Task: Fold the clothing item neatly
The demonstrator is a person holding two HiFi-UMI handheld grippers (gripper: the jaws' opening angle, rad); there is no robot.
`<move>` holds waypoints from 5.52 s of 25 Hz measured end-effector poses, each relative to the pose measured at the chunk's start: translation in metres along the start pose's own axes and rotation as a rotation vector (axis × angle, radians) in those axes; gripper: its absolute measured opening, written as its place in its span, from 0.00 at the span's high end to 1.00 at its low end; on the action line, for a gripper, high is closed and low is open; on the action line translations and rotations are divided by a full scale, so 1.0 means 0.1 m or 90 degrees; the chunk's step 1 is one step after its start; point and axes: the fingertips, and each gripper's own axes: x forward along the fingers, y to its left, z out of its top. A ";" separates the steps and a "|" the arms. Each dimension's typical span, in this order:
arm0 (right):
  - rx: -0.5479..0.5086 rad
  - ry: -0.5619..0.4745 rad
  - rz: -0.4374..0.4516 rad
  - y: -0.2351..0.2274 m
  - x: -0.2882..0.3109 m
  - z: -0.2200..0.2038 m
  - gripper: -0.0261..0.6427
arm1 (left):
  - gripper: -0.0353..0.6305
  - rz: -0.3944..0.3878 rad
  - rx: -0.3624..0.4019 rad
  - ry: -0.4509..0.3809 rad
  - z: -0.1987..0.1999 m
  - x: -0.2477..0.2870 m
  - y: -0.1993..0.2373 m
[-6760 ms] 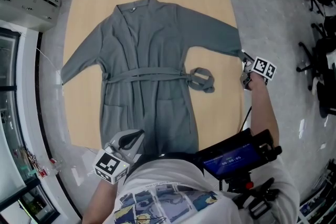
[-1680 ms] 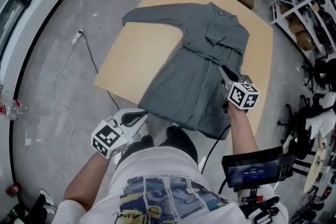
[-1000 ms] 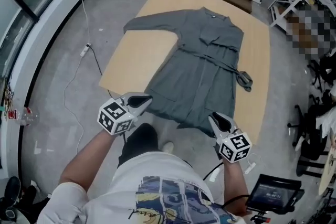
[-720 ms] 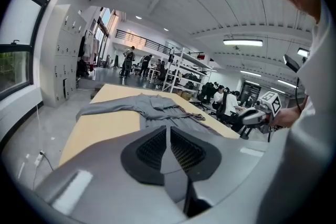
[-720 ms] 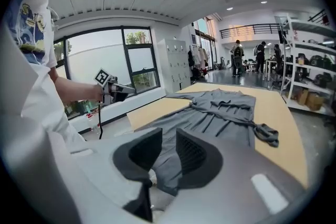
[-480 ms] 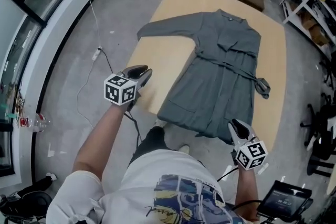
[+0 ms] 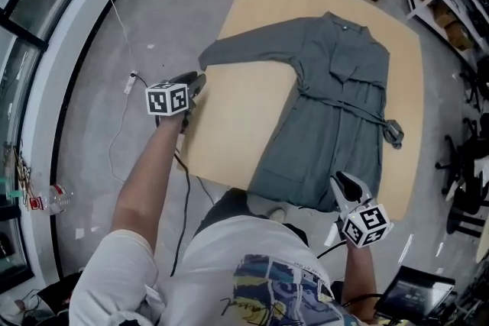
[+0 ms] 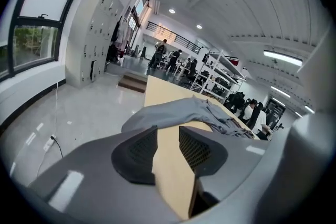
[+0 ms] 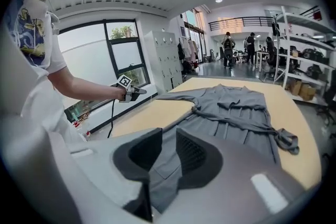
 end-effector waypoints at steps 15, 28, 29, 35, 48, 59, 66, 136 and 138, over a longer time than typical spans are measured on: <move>0.068 0.060 -0.087 0.04 0.07 -0.10 0.84 | 0.62 -0.045 -0.118 0.079 -0.15 1.14 0.70; 0.105 0.058 -0.131 0.02 -0.08 -0.27 0.85 | 0.85 -0.044 -0.137 0.083 -0.09 1.35 0.72; 0.106 0.055 -0.134 0.02 -0.09 -0.28 0.85 | 0.90 -0.040 -0.129 0.079 -0.06 1.33 0.72; 0.114 0.037 -0.147 -0.01 -0.16 -0.29 0.84 | 0.92 -0.029 -0.104 0.043 0.19 1.30 0.70; 0.112 -0.004 -0.125 -0.36 -0.34 -0.38 0.84 | 0.92 -0.044 -0.045 -0.062 0.99 1.19 0.02; 0.111 -0.027 -0.071 -1.12 -0.61 -0.50 0.84 | 0.92 -0.048 0.007 -0.091 1.42 1.35 -1.16; 0.128 -0.040 -0.046 -1.62 -0.75 -0.67 0.84 | 0.92 -0.072 0.046 -0.084 1.51 1.75 -2.04; 0.079 0.008 0.041 -2.30 -0.52 -1.07 0.85 | 0.71 -0.235 0.321 0.090 0.20 2.23 -4.78; 0.067 0.016 0.049 -2.29 -0.50 -1.07 0.84 | 0.71 -0.250 0.311 0.079 0.11 2.07 -4.83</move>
